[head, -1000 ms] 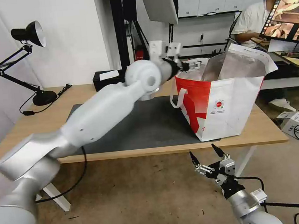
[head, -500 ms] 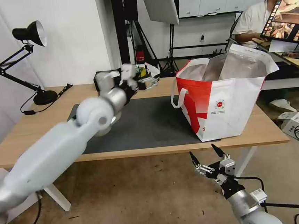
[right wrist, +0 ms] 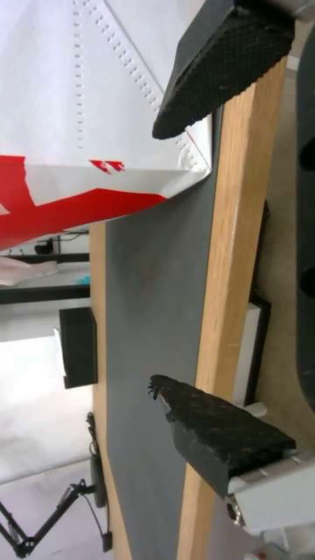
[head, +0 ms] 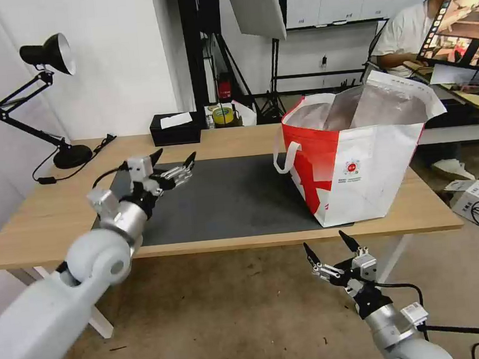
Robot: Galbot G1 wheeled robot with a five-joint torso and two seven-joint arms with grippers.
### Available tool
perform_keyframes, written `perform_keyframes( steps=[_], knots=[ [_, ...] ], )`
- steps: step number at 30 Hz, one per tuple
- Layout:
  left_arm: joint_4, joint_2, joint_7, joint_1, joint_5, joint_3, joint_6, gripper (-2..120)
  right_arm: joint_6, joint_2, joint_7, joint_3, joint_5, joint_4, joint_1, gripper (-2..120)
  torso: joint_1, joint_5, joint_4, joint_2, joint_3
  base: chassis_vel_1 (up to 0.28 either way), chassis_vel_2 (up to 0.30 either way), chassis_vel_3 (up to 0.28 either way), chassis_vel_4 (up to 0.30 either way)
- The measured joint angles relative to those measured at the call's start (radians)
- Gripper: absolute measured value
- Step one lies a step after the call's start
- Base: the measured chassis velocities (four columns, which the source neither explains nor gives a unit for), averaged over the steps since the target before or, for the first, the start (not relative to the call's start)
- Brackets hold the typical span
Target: Pick up the trash from the table and place it into the takeout bag.
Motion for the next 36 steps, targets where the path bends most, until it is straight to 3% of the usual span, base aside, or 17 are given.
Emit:
perform_keyframes(
  steps=[2, 3, 4, 7, 10, 11, 15, 23, 30, 36],
  knots=[
    [0.002, -0.009, 0.001, 0.041, 0.033, -0.029, -0.014, 100, 0.0, 0.0, 0.0, 0.0, 0.0, 0.0, 0.0, 100, 0.0, -0.0001, 0.0004, 0.0, 0.0, 0.0, 0.0, 0.0, 0.0],
    [0.004, -0.03, 0.001, 0.125, 0.09, -0.094, -0.042, 100, 0.0, 0.0, 0.0, 0.0, 0.0, 0.0, 0.0, 100, 0.0, -0.0004, 0.0007, 0.0, 0.0, 0.0, 0.0, 0.0, 0.0],
    [0.004, -0.03, 0.001, 0.125, 0.09, -0.094, -0.042, 100, 0.0, 0.0, 0.0, 0.0, 0.0, 0.0, 0.0, 100, 0.0, -0.0004, 0.0007, 0.0, 0.0, 0.0, 0.0, 0.0, 0.0],
    [0.007, -0.092, -0.001, 0.29, 0.191, -0.214, -0.091, 100, 0.0, 0.0, 0.0, 0.0, 0.0, 0.0, 0.0, 100, 0.0, -0.0003, 0.0004, 0.0, 0.0, 0.0, 0.0, 0.0, 0.0],
    [0.008, -0.112, -0.004, 0.334, 0.217, -0.244, -0.106, 100, 0.0, 0.0, 0.0, 0.0, 0.0, 0.0, 0.0, 100, 0.0, -0.0001, 0.0004, 0.0, 0.0, 0.0, 0.0, 0.0, 0.0],
    [0.008, -0.149, -0.004, 0.413, 0.246, -0.299, -0.139, 100, 0.0, 0.0, 0.0, 0.0, 0.0, 0.0, 0.0, 100, 0.0, -0.0001, 0.0004, 0.0, 0.0, 0.0, 0.0, 0.0, 0.0],
    [0.004, -0.215, 0.026, 0.524, 0.271, -0.376, -0.19, 100, 0.0, 0.0, 0.0, 0.0, 0.0, 0.0, 0.0, 100, 0.0, -0.0001, 0.0005, 0.0, 0.0, 0.0, 0.0, 0.0, 0.0],
    [0.023, -0.286, 0.065, 0.632, 0.289, -0.438, -0.253, 100, 0.0, 0.0, 0.0, 0.0, 0.0, 0.0, 0.0, 100, 0.0, 0.0, 0.0004, 0.0, 0.0, 0.0, 0.0, 0.0, 0.0],
    [0.038, -0.324, 0.101, 0.683, 0.289, -0.441, -0.289, 100, 0.0, 0.0, 0.0, 0.0, 0.0, 0.0, 0.0, 100, 0.0, -0.0001, 0.0004, 0.0, 0.0, 0.0, 0.0, 0.0, 0.0],
    [0.048, -0.321, 0.141, 0.705, 0.286, -0.439, -0.292, 100, 0.0, 0.0, 0.0, 0.0, 0.0, 0.0, 0.0, 100, 0.0, -0.0001, 0.0005, 0.0, 0.0, 0.0, 0.0, 0.0, 0.0]
  ],
)
